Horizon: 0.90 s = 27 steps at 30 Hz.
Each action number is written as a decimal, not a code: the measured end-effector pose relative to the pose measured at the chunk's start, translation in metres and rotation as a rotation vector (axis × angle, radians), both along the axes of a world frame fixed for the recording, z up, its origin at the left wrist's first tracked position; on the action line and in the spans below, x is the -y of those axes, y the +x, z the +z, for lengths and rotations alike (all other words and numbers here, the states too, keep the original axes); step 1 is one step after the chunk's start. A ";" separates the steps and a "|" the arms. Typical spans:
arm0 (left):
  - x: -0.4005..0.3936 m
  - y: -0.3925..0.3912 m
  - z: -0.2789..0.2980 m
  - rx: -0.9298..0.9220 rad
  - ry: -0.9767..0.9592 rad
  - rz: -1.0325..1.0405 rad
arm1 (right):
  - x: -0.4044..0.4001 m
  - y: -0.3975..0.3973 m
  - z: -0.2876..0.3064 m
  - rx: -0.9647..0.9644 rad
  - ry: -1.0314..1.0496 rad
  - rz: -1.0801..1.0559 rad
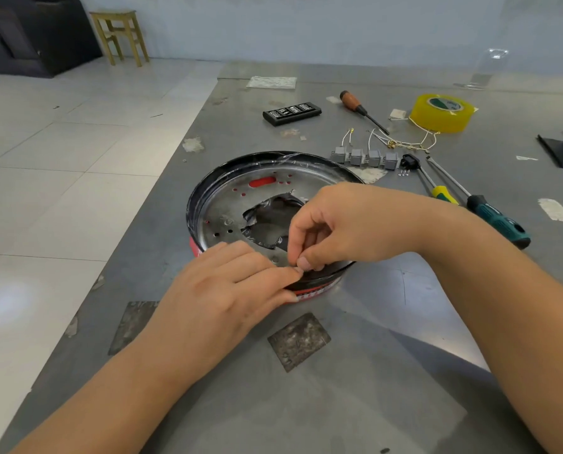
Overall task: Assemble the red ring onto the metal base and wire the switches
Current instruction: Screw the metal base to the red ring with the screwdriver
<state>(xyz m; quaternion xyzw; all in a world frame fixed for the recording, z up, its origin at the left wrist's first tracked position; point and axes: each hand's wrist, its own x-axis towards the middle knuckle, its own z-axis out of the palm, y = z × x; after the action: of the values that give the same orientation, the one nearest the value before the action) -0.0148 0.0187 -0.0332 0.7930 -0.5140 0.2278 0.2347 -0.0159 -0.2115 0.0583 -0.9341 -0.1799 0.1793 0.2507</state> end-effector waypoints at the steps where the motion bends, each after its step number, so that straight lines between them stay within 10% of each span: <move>1: 0.000 0.000 0.001 -0.010 0.004 0.002 | 0.001 0.000 0.000 -0.017 0.004 -0.006; 27: -0.028 0.014 0.016 -0.005 0.055 -0.040 | 0.000 0.001 -0.001 0.015 0.061 0.033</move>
<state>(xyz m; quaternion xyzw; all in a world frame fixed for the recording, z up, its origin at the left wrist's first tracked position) -0.0005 0.0466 -0.0176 0.7893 -0.5352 0.2067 0.2187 -0.0150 -0.2118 0.0570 -0.9243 -0.2026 0.1707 0.2748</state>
